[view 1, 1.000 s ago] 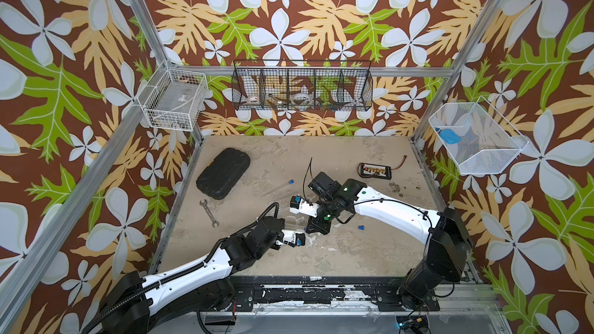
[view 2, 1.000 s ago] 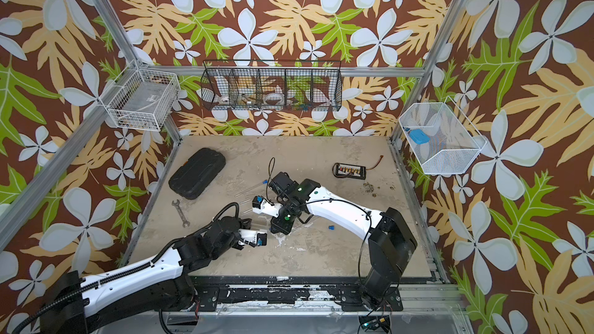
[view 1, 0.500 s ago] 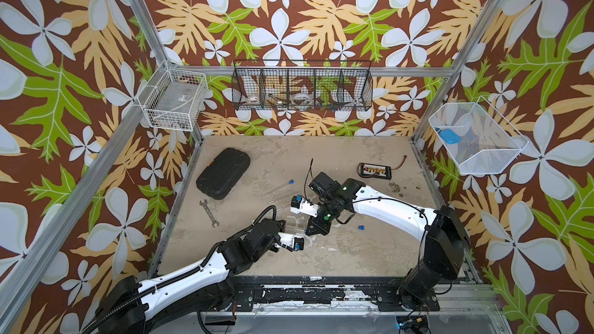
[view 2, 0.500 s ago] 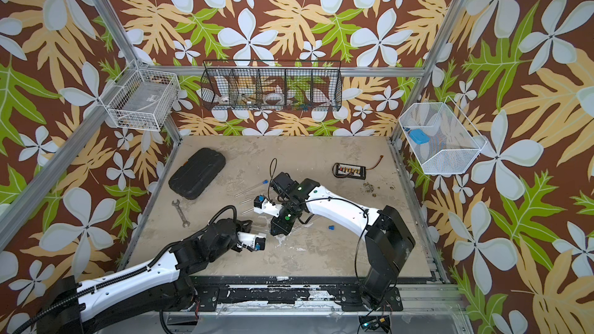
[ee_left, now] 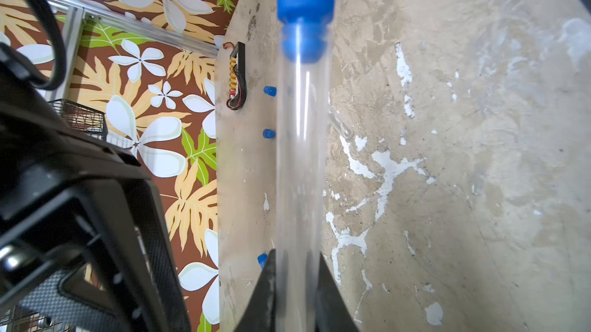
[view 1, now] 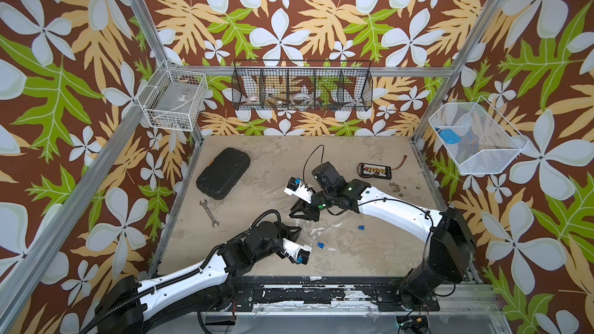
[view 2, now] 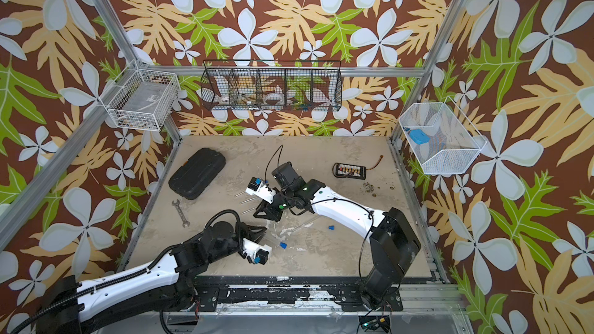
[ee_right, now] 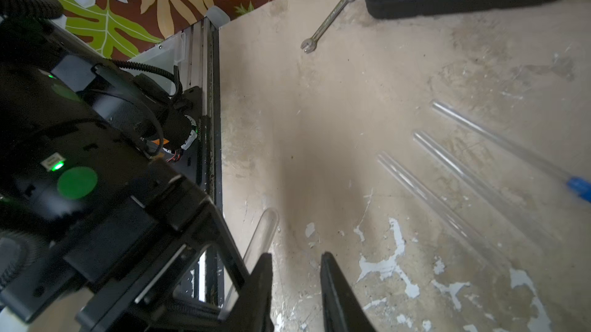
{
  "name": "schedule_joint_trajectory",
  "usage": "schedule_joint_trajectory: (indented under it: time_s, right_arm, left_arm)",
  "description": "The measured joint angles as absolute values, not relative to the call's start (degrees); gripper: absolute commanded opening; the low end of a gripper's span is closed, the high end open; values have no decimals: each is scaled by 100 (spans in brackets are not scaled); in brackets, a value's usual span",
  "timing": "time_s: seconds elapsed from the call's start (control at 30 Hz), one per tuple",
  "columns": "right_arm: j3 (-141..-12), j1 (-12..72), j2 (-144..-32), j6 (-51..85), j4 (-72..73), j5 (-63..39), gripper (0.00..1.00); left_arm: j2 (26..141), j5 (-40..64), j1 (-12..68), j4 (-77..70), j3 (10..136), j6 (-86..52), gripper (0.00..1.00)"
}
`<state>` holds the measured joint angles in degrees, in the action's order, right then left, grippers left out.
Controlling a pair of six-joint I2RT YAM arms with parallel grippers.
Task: Insert stoppers into test tubes
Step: Insert the stopper into the test tube.
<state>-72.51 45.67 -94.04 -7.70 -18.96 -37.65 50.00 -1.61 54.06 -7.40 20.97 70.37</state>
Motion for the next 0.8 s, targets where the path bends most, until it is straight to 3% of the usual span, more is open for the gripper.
schedule_joint_trajectory:
  time_s: [0.27,0.57,0.8]
  right_arm:
    - [-6906,3964,-8497,-429,-1328,-3321,41]
    - [-5867,3599,-6403,-766,-976,-1347,40]
    - [-4670,3603,-4753,-2093,-993,-1505,39]
  left_arm:
    - [5179,-128,5406,-792,2161,6853,0]
    - [5579,-23,5098,-661,2661,5822,0]
    - [5675,786,4672,-263,2921,5142,0]
